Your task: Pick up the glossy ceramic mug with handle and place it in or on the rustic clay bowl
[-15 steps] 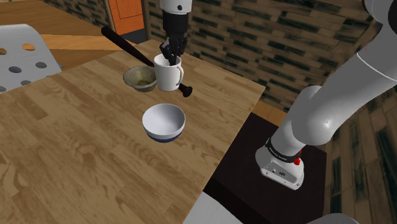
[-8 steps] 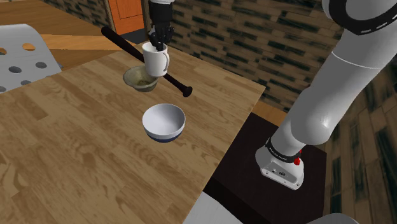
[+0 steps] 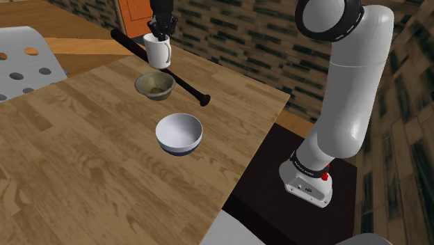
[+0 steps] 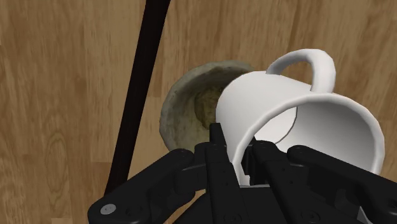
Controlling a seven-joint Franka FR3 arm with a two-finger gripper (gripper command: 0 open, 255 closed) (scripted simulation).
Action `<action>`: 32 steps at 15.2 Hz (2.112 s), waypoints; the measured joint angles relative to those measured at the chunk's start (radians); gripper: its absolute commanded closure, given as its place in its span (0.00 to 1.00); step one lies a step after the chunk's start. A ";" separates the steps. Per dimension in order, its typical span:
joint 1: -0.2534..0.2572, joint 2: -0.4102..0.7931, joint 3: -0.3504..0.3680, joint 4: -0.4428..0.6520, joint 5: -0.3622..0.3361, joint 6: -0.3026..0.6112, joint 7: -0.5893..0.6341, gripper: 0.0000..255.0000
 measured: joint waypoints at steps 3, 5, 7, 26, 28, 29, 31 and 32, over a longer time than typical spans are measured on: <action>0.003 0.182 -0.009 0.283 -0.016 -0.104 -0.015 1.00; -0.001 0.202 -0.011 0.304 -0.017 -0.105 -0.021 1.00; -0.003 0.202 -0.012 0.282 -0.017 -0.084 -0.024 1.00; -0.013 0.158 -0.012 0.014 -0.012 0.141 -0.031 1.00; -0.013 0.158 -0.012 0.013 -0.012 0.142 -0.031 0.00; -0.013 0.158 -0.012 0.014 -0.012 0.142 -0.031 0.00; -0.013 0.158 -0.012 0.014 -0.012 0.142 -0.031 0.00; -0.013 0.158 -0.012 0.014 -0.012 0.142 -0.031 0.00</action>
